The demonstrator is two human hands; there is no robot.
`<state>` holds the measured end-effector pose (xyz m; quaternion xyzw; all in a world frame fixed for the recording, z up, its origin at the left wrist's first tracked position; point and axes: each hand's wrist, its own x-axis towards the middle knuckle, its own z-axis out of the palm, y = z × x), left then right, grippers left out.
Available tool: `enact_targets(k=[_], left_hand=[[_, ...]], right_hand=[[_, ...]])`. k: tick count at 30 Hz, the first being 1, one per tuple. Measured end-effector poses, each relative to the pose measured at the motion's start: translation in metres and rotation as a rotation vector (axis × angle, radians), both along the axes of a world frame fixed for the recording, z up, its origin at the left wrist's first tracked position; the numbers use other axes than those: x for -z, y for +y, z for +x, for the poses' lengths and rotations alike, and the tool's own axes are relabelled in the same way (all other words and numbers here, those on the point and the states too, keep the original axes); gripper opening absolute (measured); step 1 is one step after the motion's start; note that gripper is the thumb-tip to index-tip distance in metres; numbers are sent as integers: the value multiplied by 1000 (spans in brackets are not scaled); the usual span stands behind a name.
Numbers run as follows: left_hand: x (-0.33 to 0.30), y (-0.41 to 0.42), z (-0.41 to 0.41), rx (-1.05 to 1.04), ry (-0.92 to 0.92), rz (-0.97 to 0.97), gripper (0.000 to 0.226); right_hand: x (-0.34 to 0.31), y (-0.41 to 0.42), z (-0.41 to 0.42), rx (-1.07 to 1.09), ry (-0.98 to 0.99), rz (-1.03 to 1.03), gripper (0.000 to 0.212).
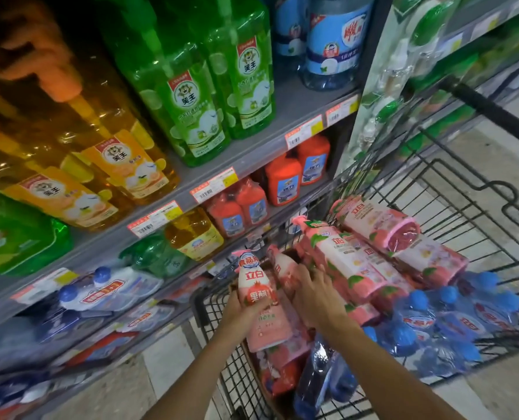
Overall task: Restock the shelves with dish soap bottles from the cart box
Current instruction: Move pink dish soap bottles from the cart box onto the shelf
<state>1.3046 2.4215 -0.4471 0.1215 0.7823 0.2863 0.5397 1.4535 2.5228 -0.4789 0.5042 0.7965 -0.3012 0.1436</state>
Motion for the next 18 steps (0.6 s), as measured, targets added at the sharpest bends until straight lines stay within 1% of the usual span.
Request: enact_targets(k=[1, 3, 4, 6, 7, 8, 10, 12, 13, 14, 15, 17, 18], left_hand=[[0, -8, 0, -25, 0, 23, 35], [1, -20, -2, -57, -9, 54, 36], [0, -25, -2, -61, -16, 67, 36], [0, -34, -4, -84, -43, 86, 38], [-1, -39, -4, -91, -54, 98, 41], [-2, -44, -4, -99, -60, 117, 43], [-9, -54, -7, -124, -60, 174, 48], [-16, -67, -15, -162, -62, 234, 60], [-21, -76, -21, -169, -57, 261, 63], [-27, -86, -27, -173, -46, 290, 62], [-33, -96, -33, -183, -33, 323, 59], [-48, -121, -45, -211, -13, 390, 56], [-55, -135, -52, -235, -15, 422, 57]], right_hand=[[0, -2, 7, -12, 57, 30, 48], [3, -8, 17, -3, 169, 80, 58], [3, -11, 20, 13, 239, 91, 59], [-2, -18, 21, 99, 385, 104, 44], [-9, -22, 20, 170, 448, 70, 40], [-16, -27, 17, 237, 498, -3, 42], [-29, -39, 10, 356, 546, -197, 53], [-44, -51, 2, 430, 619, -378, 76], [-48, -59, -1, 443, 656, -427, 88], [-54, -68, -5, 433, 700, -461, 93], [-59, -78, -9, 416, 747, -483, 90], [-68, -104, -20, 387, 828, -506, 66], [-74, -118, -28, 372, 866, -504, 58]])
